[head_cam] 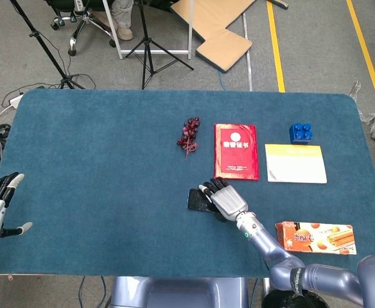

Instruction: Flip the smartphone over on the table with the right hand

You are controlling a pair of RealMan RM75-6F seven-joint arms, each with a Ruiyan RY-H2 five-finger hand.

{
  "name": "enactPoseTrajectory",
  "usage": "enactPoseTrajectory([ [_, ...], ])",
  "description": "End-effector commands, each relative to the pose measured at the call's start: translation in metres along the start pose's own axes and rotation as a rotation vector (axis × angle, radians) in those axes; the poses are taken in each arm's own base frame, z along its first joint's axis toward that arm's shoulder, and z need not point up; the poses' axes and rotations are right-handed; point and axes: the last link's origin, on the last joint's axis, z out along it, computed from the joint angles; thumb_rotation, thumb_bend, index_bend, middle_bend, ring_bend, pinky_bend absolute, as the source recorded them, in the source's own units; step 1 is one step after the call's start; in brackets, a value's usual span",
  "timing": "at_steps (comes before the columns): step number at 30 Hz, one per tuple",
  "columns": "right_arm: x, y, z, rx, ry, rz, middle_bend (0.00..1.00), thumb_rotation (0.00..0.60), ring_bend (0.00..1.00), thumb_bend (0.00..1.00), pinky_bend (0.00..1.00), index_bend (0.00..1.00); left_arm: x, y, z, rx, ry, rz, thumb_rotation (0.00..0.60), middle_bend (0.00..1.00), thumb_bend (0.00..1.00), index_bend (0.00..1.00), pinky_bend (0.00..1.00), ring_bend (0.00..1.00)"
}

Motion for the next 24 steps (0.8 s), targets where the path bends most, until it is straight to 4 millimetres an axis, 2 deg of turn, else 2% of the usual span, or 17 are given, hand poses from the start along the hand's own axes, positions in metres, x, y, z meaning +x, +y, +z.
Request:
enactPoseTrajectory([
  [1, -0.001, 0.0, 0.002, -0.004, -0.005, -0.006, 0.08, 0.6, 0.0, 0.2, 0.0, 0.11, 0.0, 0.0, 0.0, 0.0, -0.001, 0.001, 0.6, 0.0, 0.0, 0.0, 0.0, 0.0],
  [13, -0.006, 0.005, 0.009, -0.031, -0.028, -0.025, 0.09, 0.6, 0.0, 0.2, 0.02, 0.11, -0.001, 0.0, 0.001, 0.0, -0.001, 0.003, 0.6, 0.0, 0.0, 0.0, 0.0, 0.0],
  [18, -0.004, 0.005, 0.012, -0.041, -0.028, -0.02, 0.13, 0.6, 0.01, 0.21, 0.07, 0.13, -0.001, 0.0, 0.001, 0.002, 0.002, 0.002, 0.6, 0.0, 0.0, 0.0, 0.0, 0.0],
  [24, -0.003, 0.003, 0.012, -0.033, 0.006, -0.027, 0.17, 0.6, 0.08, 0.25, 0.19, 0.19, -0.001, 0.0, 0.001, 0.003, 0.0, 0.002, 0.6, 0.0, 0.0, 0.0, 0.0, 0.0],
])
